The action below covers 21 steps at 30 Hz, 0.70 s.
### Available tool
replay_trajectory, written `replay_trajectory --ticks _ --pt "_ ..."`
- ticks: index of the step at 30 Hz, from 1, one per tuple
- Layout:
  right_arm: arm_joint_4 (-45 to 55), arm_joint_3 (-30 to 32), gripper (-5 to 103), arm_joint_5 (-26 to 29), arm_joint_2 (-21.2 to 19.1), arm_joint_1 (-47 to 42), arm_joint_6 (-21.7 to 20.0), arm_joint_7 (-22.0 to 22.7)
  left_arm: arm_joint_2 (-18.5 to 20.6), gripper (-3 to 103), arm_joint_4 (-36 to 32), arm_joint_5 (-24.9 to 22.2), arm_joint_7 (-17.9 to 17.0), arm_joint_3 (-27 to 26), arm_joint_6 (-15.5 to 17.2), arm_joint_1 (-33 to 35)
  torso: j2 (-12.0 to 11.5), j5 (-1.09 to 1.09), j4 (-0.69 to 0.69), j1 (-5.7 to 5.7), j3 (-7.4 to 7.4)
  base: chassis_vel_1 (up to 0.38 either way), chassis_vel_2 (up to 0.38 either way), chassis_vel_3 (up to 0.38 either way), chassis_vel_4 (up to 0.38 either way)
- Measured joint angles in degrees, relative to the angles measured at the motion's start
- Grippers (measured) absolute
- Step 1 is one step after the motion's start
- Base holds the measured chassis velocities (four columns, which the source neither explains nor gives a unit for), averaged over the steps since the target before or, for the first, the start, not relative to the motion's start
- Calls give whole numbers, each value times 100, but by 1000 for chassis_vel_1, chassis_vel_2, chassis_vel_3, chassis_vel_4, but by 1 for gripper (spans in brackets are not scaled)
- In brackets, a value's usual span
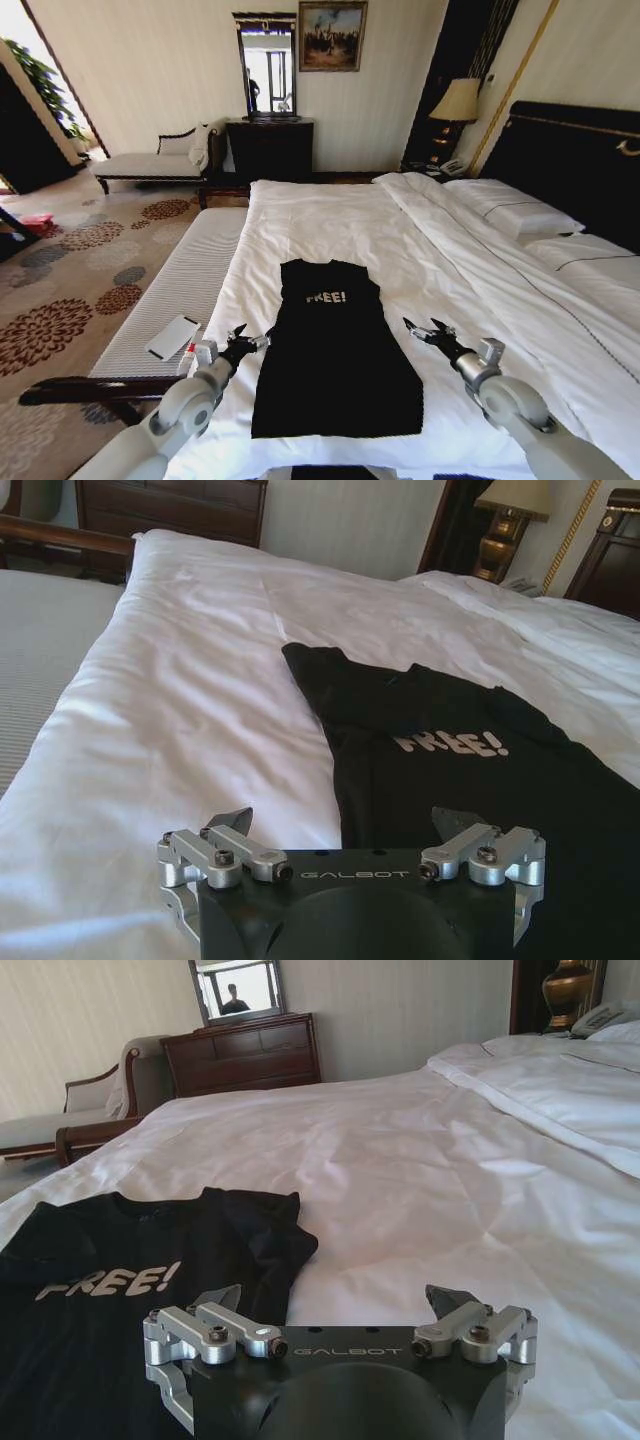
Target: Fold the clothes on the bed.
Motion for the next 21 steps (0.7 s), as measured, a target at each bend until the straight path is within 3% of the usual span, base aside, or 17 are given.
replay_trajectory --ticks 5,10,14,17,20,21 --pt "-35 308 100 7 -45 -444 117 -415 -11 100 -295 18 54 -413 -25 442 0 1 -1 0 0 0 0 0 0" --pt "74 545 100 350 -69 -873 -92 -941 -30 103 -559 -49 184 -775 -30 897 0 1 -3 0 0 0 0 0 0" --pt "-47 565 100 882 -56 -1064 -246 -1340 -38 95 -660 -87 375 -1041 -40 1382 0 0 1 0 0 0 0 0 0" --pt "-108 757 100 1441 1 -1405 -403 -1762 -70 80 -734 -101 584 -1344 -54 1991 0 1 0 1 1 0 0 0 0" --pt "-107 875 100 1557 6 -1591 -473 -1900 -82 76 -752 -123 646 -1462 -58 2189 0 1 0 1 1 0 0 0 0" --pt "-176 1011 100 1561 18 -1810 -495 -2191 -96 76 -754 -126 696 -1557 -76 2350 0 2 0 1 0 0 0 0 0"
